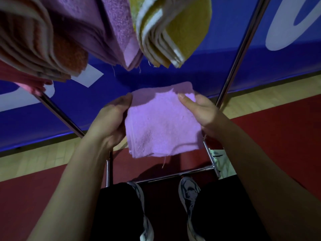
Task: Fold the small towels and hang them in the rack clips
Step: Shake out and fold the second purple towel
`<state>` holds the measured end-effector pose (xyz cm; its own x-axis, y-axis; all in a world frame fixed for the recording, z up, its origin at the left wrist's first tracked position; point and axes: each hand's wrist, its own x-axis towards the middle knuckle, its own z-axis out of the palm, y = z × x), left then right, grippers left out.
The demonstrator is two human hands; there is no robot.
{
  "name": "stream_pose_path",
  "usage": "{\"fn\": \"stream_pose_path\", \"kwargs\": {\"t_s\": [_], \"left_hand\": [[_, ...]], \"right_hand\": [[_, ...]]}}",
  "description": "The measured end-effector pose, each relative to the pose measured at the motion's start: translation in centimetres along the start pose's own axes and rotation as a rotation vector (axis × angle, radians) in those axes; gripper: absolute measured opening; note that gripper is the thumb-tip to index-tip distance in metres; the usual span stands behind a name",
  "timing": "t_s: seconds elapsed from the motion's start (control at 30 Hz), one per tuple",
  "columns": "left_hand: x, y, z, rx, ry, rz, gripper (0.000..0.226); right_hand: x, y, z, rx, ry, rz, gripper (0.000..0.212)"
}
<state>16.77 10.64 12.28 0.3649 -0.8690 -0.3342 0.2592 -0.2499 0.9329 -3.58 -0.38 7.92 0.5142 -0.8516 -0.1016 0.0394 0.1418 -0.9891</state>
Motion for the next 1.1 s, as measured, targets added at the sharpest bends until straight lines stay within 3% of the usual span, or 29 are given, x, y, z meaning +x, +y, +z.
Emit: {"fn": "stream_pose_path", "kwargs": {"t_s": [0.17,0.23,0.33,0.47,0.53,0.67,0.87,1.1], "left_hand": [[0.5,-0.9,-0.9,0.509,0.117,0.230,0.019],[0.3,-1.0,-1.1,0.671,0.137,0.297,0.018],[0.3,-0.7,-1.5,0.764,0.043,0.291,0.018],[0.2,-0.9,-1.5,0.904,-0.182,0.115,0.049],[0.0,-1.3,-1.0,0.956,-0.260,0.087,0.048],[-0.2,-2.0,0.3,1.031,-0.303,0.112,0.046],[-0.3,-2.2,1.0,0.922,-0.321,0.342,0.025],[-1.9,-2.7,2.0,0.819,-0.384,0.423,0.028]], "right_hand": [[0.0,-0.6,-1.4,-0.315,0.040,-0.107,0.027],[0.1,-0.6,-1.6,-0.385,0.043,-0.132,0.021],[0.0,-0.9,-1.6,-0.445,0.026,-0.164,0.018],[-0.4,-1.0,-1.2,-0.538,-0.007,-0.214,0.019],[-0.6,-1.1,-0.9,-0.596,-0.020,-0.231,0.021],[-0.9,-1.1,-0.7,-0.664,-0.040,-0.251,0.019],[-1.0,-1.4,-0.9,-0.624,-0.009,-0.156,0.024],[-2.0,-2.1,-0.6,-0.526,0.041,0.015,0.055]]}}
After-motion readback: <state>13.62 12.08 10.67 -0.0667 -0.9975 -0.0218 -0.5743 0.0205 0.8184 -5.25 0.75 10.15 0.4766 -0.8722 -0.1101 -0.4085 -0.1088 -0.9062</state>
